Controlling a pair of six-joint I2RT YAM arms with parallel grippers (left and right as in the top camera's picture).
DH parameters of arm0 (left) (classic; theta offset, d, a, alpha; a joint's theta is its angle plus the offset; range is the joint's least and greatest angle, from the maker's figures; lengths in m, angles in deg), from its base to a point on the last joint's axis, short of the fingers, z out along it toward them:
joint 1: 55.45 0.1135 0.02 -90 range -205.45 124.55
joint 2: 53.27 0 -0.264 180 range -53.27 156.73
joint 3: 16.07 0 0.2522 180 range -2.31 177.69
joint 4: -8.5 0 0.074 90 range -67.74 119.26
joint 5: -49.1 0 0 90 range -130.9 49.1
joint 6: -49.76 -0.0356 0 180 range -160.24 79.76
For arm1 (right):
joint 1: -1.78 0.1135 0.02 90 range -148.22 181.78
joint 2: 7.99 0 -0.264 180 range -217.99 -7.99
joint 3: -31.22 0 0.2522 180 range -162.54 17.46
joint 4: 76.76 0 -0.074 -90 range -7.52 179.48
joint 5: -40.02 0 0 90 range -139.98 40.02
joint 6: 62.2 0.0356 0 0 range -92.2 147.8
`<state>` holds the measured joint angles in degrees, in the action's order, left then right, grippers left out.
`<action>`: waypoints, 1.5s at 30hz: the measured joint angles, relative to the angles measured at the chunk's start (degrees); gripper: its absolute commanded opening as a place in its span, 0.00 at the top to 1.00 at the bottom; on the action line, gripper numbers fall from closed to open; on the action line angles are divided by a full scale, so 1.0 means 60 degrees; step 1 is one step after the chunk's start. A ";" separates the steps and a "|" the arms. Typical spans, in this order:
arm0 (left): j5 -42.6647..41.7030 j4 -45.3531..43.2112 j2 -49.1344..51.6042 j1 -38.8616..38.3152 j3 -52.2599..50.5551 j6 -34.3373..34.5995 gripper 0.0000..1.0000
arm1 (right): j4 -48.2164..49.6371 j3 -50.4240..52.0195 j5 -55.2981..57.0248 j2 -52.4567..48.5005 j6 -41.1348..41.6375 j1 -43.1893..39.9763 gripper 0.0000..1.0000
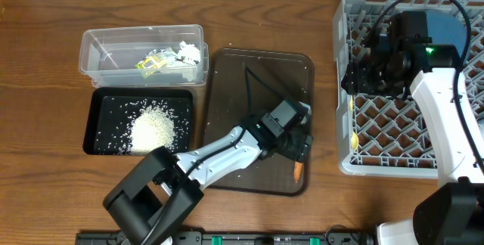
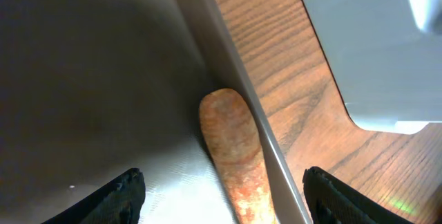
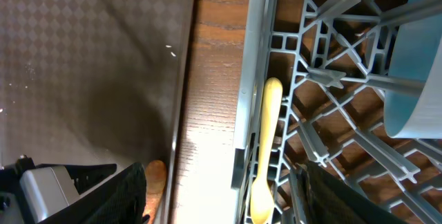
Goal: Sort waste into correct bins and load items into the dishwasher rack
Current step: 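Reach the left gripper to the carrot on the brown tray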
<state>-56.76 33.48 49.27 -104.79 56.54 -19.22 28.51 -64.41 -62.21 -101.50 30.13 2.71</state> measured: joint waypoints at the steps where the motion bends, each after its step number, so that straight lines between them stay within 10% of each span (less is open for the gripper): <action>1: 0.0036 -0.0007 0.0000 -0.0051 0.0000 0.0000 0.24 | 0.0000 0.0000 0.0000 0.0000 0.0000 0.0000 0.31; 45: 0.2856 -0.0561 0.0648 -0.0794 0.0004 -0.0011 0.33 | 0.0947 -0.0474 0.0291 0.0004 -0.0004 -0.0430 0.29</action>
<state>-39.62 30.12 53.16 -109.56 56.56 -19.29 34.19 -67.25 -60.46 -101.48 30.11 0.13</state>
